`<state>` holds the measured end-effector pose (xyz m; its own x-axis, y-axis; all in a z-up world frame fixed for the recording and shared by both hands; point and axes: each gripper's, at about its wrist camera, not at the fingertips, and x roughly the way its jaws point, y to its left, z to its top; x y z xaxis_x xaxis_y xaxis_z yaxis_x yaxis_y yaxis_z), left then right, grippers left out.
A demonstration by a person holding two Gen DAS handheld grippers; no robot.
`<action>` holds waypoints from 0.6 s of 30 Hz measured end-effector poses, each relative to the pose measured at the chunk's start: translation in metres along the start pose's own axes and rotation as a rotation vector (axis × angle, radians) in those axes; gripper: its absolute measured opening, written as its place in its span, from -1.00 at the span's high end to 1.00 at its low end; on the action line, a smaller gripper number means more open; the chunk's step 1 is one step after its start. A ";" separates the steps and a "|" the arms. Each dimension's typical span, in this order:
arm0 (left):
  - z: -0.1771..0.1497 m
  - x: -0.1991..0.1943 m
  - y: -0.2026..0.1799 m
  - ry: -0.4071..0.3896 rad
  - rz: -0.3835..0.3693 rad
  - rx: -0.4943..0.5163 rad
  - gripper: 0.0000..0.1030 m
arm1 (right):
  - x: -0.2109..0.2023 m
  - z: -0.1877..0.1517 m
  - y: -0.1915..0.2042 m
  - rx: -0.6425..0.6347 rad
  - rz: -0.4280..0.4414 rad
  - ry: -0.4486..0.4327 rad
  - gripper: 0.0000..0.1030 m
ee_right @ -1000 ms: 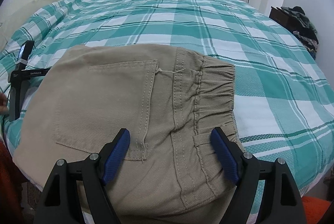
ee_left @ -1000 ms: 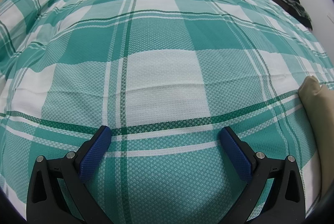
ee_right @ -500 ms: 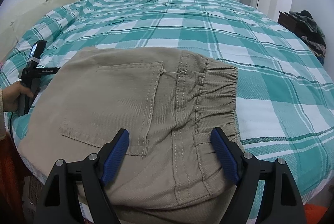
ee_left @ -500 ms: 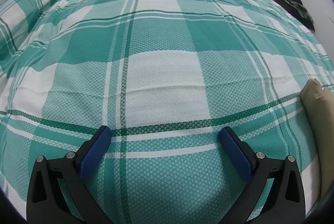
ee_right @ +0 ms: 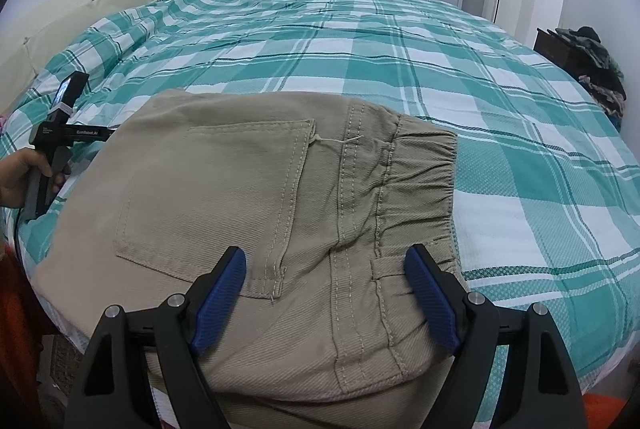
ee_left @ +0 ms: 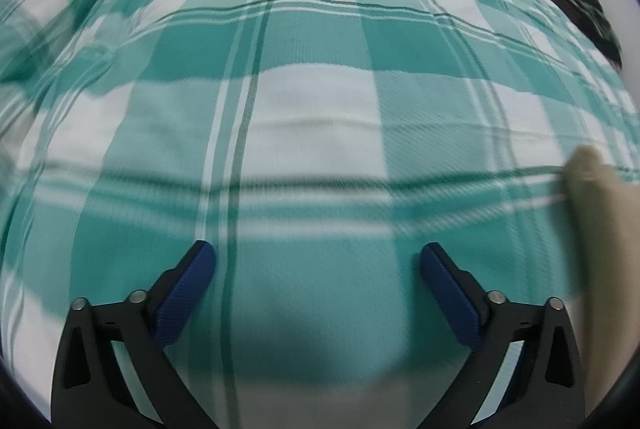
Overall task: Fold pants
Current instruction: 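Grasp the waistband with the right gripper while the left gripper grasps the leg end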
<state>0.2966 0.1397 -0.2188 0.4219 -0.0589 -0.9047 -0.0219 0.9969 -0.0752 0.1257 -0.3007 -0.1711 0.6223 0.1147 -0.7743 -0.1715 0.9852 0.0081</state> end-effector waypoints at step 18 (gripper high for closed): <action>-0.076 -0.048 -0.126 0.186 -0.708 0.011 -0.81 | 0.051 0.013 -0.134 0.390 0.514 0.365 -0.44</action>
<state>0.2100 0.0133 -0.1980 0.1709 -0.6965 -0.6969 0.2084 0.7169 -0.6653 0.1904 -0.4248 -0.2035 0.2315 0.5909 -0.7728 -0.0466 0.8002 0.5979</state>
